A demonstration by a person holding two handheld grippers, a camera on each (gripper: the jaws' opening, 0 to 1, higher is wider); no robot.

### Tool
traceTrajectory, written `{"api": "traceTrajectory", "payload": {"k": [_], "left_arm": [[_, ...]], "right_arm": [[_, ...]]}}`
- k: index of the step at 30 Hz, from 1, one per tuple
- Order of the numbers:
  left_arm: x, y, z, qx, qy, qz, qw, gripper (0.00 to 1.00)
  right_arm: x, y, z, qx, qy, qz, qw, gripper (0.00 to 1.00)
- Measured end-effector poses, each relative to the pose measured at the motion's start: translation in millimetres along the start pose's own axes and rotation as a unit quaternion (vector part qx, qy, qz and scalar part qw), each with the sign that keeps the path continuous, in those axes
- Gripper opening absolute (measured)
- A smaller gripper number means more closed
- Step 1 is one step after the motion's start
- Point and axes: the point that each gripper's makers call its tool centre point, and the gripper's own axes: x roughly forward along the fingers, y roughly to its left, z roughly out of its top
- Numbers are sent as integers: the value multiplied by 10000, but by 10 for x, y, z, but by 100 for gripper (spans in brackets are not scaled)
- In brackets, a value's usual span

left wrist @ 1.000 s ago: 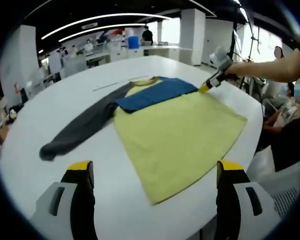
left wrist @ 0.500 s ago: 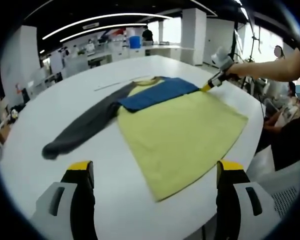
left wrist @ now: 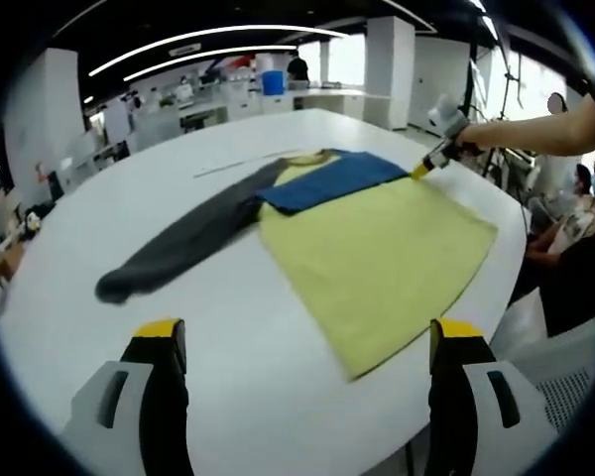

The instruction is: Fold the garment on the visible template until the final outline fits inside the template.

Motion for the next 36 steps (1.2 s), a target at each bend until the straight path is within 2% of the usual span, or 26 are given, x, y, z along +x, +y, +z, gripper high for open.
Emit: {"api": "traceTrajectory", "payload": {"k": [10, 15, 17, 18, 21, 24, 32, 36], "left_arm": [[-51, 47, -26, -68, 5, 99, 9999, 99], [-58, 90, -74, -129, 50, 149, 9998, 98], [-63, 100, -74, -147, 55, 171, 9997, 98], [-65, 107, -71, -152, 45, 178, 9997, 99], [-64, 117, -68, -133, 48, 181, 9997, 99], [-54, 126, -67, -110, 66, 181, 9998, 99], [-47, 160, -14, -86, 32, 195, 9998, 99], [-36, 171, -10, -82, 45, 210, 9997, 99]], "right_arm": [[-155, -58, -120, -182, 76, 11, 9998, 0], [-173, -66, -122, -73, 57, 12, 10000, 0], [-191, -81, -108, -63, 15, -51, 10000, 5], [-199, -76, -85, -109, -41, -32, 9999, 11], [-237, -26, 4, -314, -251, 45, 9992, 27], [-265, 5, 102, -599, -446, 94, 9972, 36], [-417, 271, 303, -801, -879, 488, 9917, 64], [-466, 365, 331, -880, -918, 589, 9901, 78]]}}
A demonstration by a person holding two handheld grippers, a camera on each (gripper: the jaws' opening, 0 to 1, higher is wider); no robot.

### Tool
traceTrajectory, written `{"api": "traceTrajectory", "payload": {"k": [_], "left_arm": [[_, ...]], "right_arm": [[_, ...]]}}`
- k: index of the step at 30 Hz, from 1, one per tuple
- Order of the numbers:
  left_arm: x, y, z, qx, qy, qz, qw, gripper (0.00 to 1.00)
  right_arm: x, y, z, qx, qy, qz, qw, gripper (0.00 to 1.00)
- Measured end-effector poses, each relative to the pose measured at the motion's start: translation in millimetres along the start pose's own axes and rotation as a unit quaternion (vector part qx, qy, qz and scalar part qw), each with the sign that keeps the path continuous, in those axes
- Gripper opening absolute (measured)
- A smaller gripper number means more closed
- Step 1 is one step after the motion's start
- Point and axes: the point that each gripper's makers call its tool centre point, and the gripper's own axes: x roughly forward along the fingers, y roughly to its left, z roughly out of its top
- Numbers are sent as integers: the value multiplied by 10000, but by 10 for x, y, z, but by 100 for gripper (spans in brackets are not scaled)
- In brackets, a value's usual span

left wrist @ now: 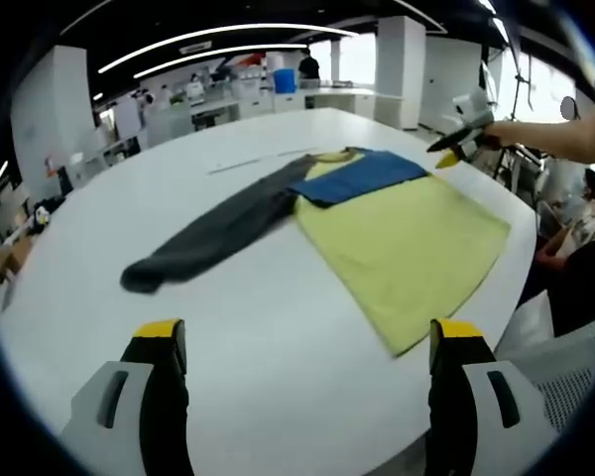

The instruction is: Fold the garment on the visible template until the final outline fits inside the template.

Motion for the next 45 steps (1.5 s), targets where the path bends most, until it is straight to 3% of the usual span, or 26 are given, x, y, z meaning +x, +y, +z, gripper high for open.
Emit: {"api": "traceTrajectory", "payload": {"k": [5, 10, 22, 35, 39, 45], "left_arm": [[11, 30, -2, -48, 3, 20, 10000, 99], [21, 94, 12, -145, -35, 50, 9999, 99], [52, 333, 137, -301, -221, 215, 9991, 98], [93, 761, 246, -392, -334, 803, 9954, 92], [123, 906, 300, -574, -512, 970, 9923, 88], [199, 1115, 270, -681, -397, 1206, 9896, 82]], "right_arm": [[-54, 189, 90, -14, -139, 257, 9996, 91], [-133, 376, 212, -53, -337, 429, 9985, 99], [-347, 696, 298, -24, -564, 577, 9967, 99], [-467, 999, 119, 137, -547, 692, 9960, 95], [-495, 1039, 89, 217, -592, 640, 9960, 93], [-513, 1108, 47, 425, -666, 576, 9952, 91]]}}
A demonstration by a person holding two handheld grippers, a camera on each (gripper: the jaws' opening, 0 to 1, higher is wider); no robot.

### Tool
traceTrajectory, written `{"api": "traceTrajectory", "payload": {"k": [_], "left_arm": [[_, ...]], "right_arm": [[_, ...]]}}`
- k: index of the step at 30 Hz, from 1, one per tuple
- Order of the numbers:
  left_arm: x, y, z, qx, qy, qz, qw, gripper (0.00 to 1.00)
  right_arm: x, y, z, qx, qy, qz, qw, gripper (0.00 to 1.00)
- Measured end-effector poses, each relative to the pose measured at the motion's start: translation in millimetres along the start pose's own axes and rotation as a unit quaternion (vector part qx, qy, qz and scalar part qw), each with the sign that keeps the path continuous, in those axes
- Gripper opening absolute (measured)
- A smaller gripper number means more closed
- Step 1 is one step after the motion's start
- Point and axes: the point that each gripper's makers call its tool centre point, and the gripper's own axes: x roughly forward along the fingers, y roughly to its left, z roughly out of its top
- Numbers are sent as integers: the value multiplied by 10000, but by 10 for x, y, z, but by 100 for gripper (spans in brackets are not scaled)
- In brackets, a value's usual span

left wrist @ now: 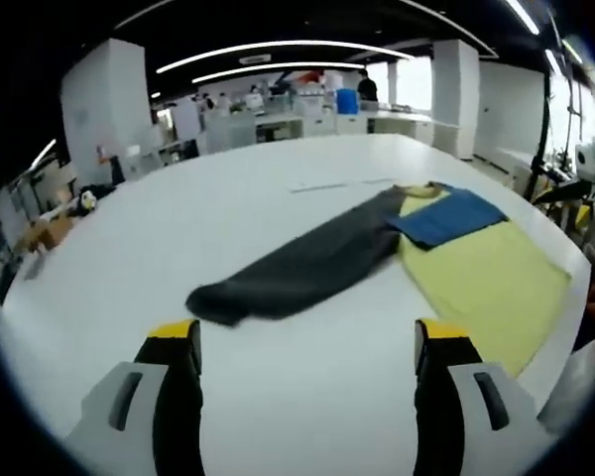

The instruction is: Fold the garment on the visible template until the final outline fits inside the template.

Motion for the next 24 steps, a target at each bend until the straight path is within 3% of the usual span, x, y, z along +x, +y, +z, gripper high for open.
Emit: {"api": "traceTrajectory", "payload": {"k": [2, 7, 12, 15, 18, 21, 24], "left_arm": [[52, 58, 0, 16, 1, 78, 10000, 79], [142, 265, 9, -368, -44, 382, 9986, 68], [246, 455, -38, -384, 36, 687, 9969, 57], [314, 540, -61, -735, -25, 759, 9944, 50], [377, 637, -90, -649, -38, 942, 9934, 44], [467, 687, -154, -917, 7, 979, 9910, 40], [545, 716, -171, -739, 27, 1046, 9918, 37]], "right_arm": [[-1, 42, 9, 61, -52, 24, 10000, 91], [20, 136, 2, 127, -87, 3, 9999, 89], [42, 203, -51, 162, -40, -12, 9999, 87], [41, 189, -64, 100, -29, -103, 9999, 85], [31, 157, -94, 91, 43, -187, 9998, 84], [17, 130, -92, 147, -3, -256, 9996, 83], [11, 114, -128, 143, 77, -288, 9995, 83]]}}
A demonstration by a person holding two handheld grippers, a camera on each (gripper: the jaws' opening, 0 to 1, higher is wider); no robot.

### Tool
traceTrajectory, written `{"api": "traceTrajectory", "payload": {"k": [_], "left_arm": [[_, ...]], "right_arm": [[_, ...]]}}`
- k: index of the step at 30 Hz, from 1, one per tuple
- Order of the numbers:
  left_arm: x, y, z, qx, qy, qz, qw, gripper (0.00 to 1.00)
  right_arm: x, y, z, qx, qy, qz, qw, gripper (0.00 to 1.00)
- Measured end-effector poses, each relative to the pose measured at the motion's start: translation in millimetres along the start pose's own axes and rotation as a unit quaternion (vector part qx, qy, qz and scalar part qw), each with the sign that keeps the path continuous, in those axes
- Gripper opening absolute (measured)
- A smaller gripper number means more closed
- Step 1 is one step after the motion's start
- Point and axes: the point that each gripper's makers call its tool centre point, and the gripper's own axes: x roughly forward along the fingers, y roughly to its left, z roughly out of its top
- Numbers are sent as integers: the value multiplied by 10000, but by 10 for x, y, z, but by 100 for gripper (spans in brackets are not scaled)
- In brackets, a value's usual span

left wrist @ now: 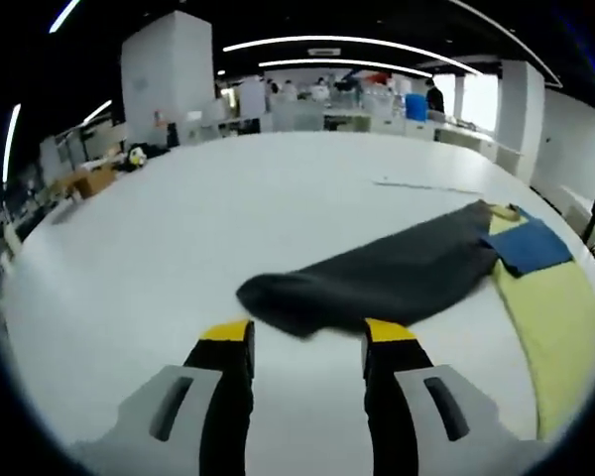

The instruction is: Fold the garment on the visible template until the final outline fits inside the template.

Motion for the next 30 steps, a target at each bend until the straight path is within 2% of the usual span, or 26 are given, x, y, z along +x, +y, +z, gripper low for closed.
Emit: {"api": "traceTrajectory", "payload": {"k": [6, 8, 11, 13, 16, 18, 20, 25, 27, 30], "left_arm": [[122, 48, -56, -268, -10, 180, 9995, 31], [160, 68, -96, -220, 52, 259, 9994, 28], [196, 98, -171, -387, 200, 352, 9984, 26], [208, 96, -170, -566, 142, 387, 9975, 24], [217, 71, -175, -591, 137, 392, 9974, 22], [227, 34, -222, -582, 258, 391, 9972, 19], [224, 44, -193, -703, 154, 455, 9964, 17], [219, 65, -191, -738, 190, 505, 9958, 9], [215, 77, -195, -793, 236, 509, 9953, 9], [215, 50, -184, -783, 195, 430, 9958, 15]], "right_arm": [[-7, -22, -35, 42, 23, -66, 10000, 82], [-9, -34, -58, 85, 43, -88, 9999, 81], [-14, -67, -117, 62, 149, -143, 9998, 81], [-20, -89, -143, 32, 193, -177, 9997, 81], [-27, -128, -160, 13, 218, -242, 9995, 79], [-27, -148, -165, 30, 221, -274, 9994, 79], [-27, -154, -167, 23, 232, -302, 9993, 78], [-15, -161, -187, -27, 283, -354, 9990, 77], [-18, -166, -229, -66, 367, -361, 9987, 77], [-27, -173, -257, -70, 406, -386, 9984, 77]]}}
